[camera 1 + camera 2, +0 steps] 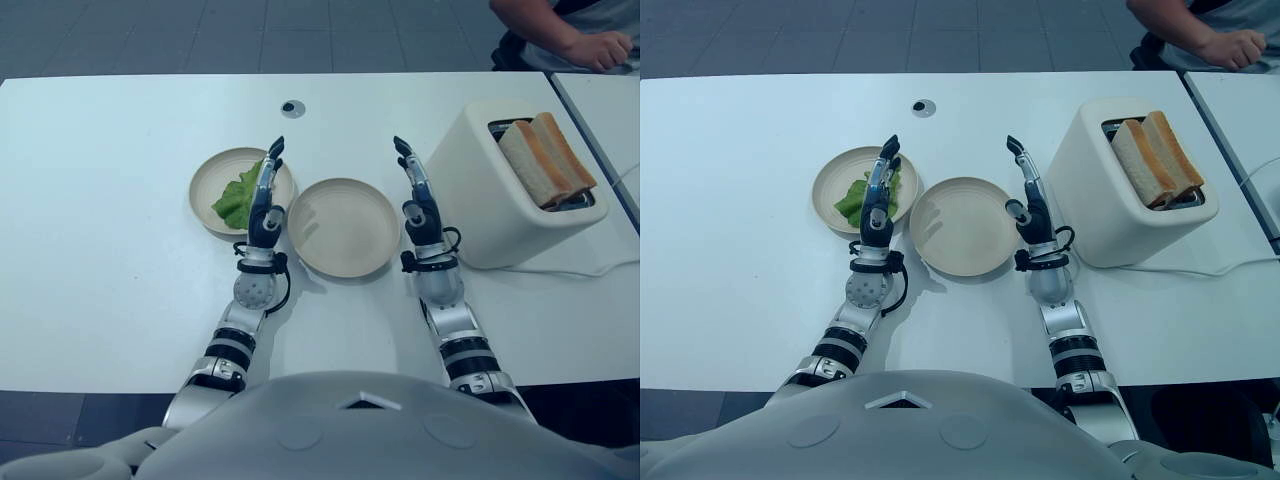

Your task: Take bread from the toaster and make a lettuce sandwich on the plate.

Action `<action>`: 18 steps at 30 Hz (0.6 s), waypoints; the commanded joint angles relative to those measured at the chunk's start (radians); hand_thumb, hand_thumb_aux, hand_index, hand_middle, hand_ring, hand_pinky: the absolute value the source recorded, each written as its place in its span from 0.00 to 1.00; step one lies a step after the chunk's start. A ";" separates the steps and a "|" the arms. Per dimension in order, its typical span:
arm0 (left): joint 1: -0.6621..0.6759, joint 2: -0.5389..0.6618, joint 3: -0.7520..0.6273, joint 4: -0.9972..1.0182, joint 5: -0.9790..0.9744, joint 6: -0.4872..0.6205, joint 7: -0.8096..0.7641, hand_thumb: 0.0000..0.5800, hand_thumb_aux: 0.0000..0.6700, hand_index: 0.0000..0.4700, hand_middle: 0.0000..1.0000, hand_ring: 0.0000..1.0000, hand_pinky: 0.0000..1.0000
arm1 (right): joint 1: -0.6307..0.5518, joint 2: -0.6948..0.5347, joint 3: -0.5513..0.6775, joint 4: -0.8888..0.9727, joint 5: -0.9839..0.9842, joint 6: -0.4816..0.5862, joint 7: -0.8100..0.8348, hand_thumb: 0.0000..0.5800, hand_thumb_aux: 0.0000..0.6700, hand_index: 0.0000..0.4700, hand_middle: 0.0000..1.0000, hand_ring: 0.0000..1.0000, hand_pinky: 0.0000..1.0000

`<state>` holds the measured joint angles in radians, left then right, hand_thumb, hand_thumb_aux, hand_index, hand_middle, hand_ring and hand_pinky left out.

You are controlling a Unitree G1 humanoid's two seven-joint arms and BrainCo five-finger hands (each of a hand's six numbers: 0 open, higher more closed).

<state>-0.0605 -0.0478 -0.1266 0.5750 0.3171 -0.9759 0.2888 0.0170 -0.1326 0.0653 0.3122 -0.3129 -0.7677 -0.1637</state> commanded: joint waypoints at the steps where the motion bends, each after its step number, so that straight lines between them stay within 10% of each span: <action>1: -0.002 0.003 -0.005 0.016 0.050 0.015 0.026 0.00 0.00 0.00 0.00 0.00 0.00 | 0.001 -0.007 -0.009 -0.008 0.024 0.014 0.009 0.00 0.00 0.00 0.00 0.00 0.00; 6: -0.005 0.014 -0.017 0.012 0.097 0.018 0.055 0.00 0.00 0.00 0.00 0.00 0.00 | 0.009 -0.011 -0.015 -0.027 0.002 0.010 -0.003 0.00 0.00 0.00 0.00 0.00 0.00; 10: -0.001 0.002 -0.010 0.021 0.053 0.017 0.052 0.00 0.00 0.00 0.00 0.00 0.00 | 0.005 -0.098 -0.229 -0.481 -0.101 0.036 -0.044 0.00 0.00 0.00 0.00 0.00 0.00; 14: 0.007 -0.007 -0.020 0.017 0.036 0.047 0.036 0.00 0.00 0.00 0.00 0.00 0.00 | -0.011 -0.356 -0.635 -0.495 -0.278 0.316 -0.102 0.00 0.00 0.00 0.00 0.00 0.00; 18: 0.011 0.002 -0.033 0.017 0.040 0.030 0.030 0.00 0.00 0.00 0.00 0.00 0.00 | 0.136 -0.447 -0.701 -0.342 -0.365 0.478 -0.069 0.00 0.00 0.00 0.00 0.00 0.00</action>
<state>-0.0629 -0.0467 -0.1505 0.5797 0.3528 -0.9462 0.3289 0.0889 -0.5710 -0.6416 -0.0878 -0.6551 -0.3357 -0.2563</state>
